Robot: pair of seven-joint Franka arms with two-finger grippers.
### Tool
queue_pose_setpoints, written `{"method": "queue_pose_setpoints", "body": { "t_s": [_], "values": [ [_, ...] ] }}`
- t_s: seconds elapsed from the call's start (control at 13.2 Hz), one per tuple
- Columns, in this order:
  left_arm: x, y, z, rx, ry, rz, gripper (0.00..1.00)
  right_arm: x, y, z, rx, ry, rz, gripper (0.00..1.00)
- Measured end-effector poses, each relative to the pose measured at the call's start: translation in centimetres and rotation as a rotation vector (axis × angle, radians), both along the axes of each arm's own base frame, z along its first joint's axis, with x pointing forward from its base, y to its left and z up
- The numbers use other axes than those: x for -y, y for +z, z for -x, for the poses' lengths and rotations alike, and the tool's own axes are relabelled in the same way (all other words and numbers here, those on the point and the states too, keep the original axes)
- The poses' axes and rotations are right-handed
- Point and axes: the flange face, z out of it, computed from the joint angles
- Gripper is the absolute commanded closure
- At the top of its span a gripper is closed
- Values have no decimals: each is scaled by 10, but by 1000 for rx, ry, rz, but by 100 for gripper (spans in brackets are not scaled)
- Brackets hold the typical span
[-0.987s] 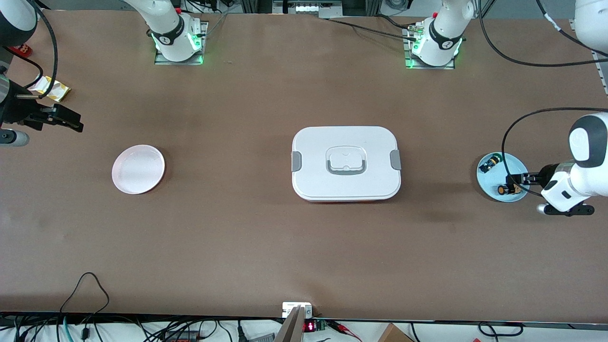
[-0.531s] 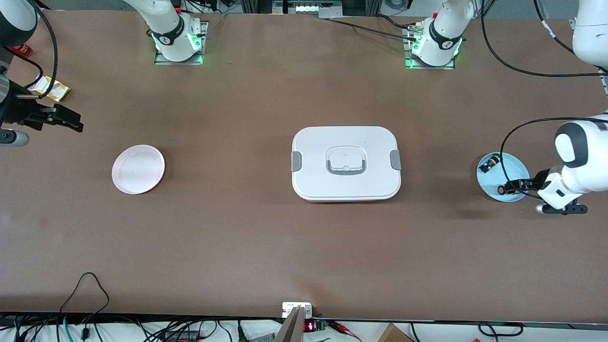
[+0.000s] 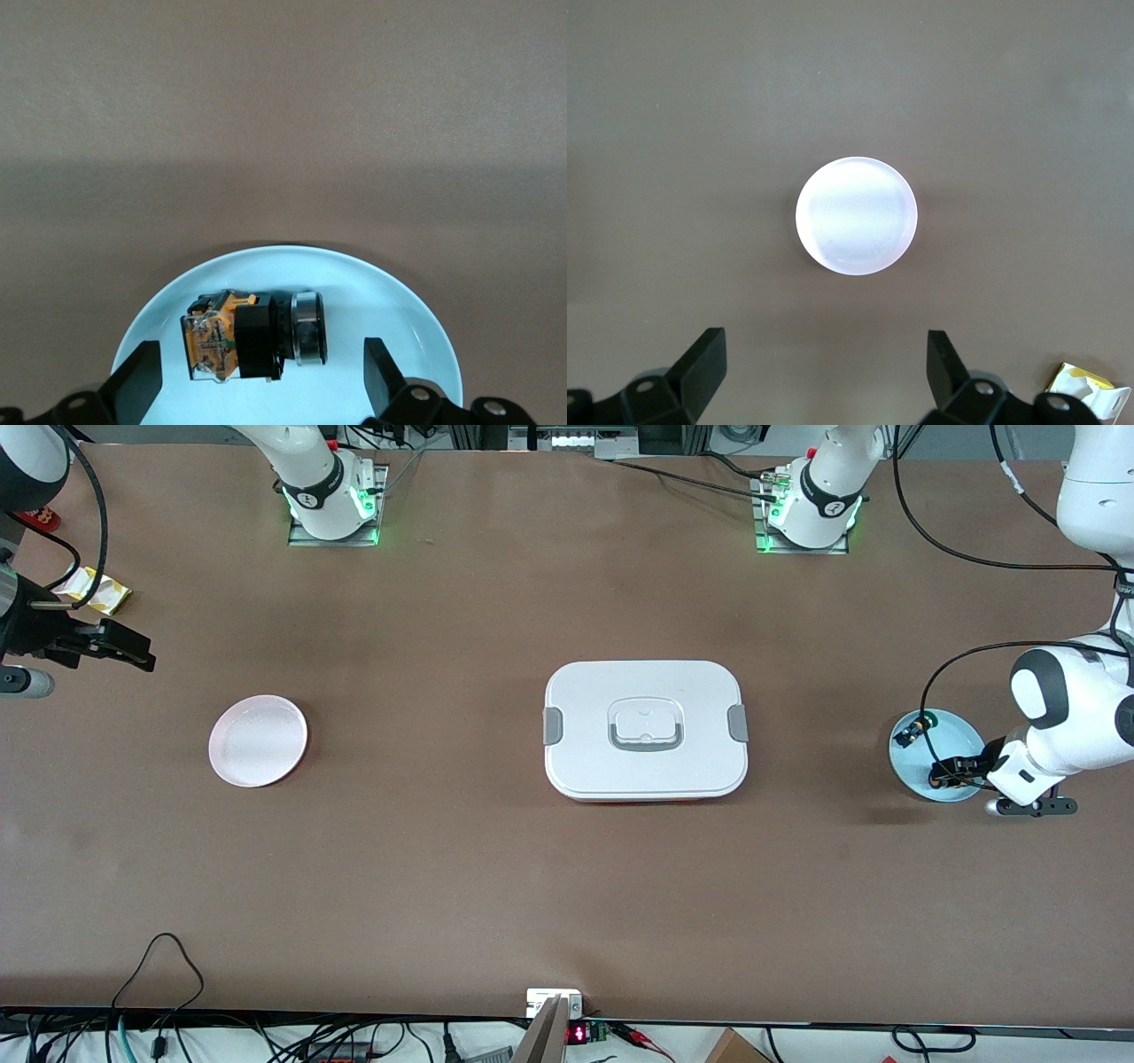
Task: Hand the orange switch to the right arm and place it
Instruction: 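Close the left gripper on the orange switch and lift it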
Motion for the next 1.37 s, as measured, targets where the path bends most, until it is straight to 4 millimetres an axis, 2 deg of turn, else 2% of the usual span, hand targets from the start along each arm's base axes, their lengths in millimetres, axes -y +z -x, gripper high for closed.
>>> {"method": "queue_pose_setpoints", "body": {
  "t_s": [0.46, 0.53, 0.68, 0.76, 0.91, 1.21, 1.29, 1.37],
  "values": [
    [-1, -22, 3, 1, 26, 22, 6, 0, 0, 0, 0, 0, 0, 0],
    [-1, -24, 3, 5, 28, 23, 13, 0, 0, 0, 0, 0, 0, 0],
    [-1, -25, 2, 9, 31, 23, 39, 0, 0, 0, 0, 0, 0, 0],
    [-2, -25, 2, 9, 31, 23, 48, 0, 0, 0, 0, 0, 0, 0],
    [-3, -25, 3, 9, 33, 23, 61, 0, 0, 0, 0, 0, 0, 0],
    [3, -21, 3, -32, 26, 44, 61, 0, 0, 0, 0, 0, 0, 0],
    [10, -12, 0, -60, 19, 63, 61, 0, 0, 0, 0, 0, 0, 0],
    [18, 7, -5, -91, 13, 87, 61, 0, 0, 0, 0, 0, 0, 0]
  ]
}}
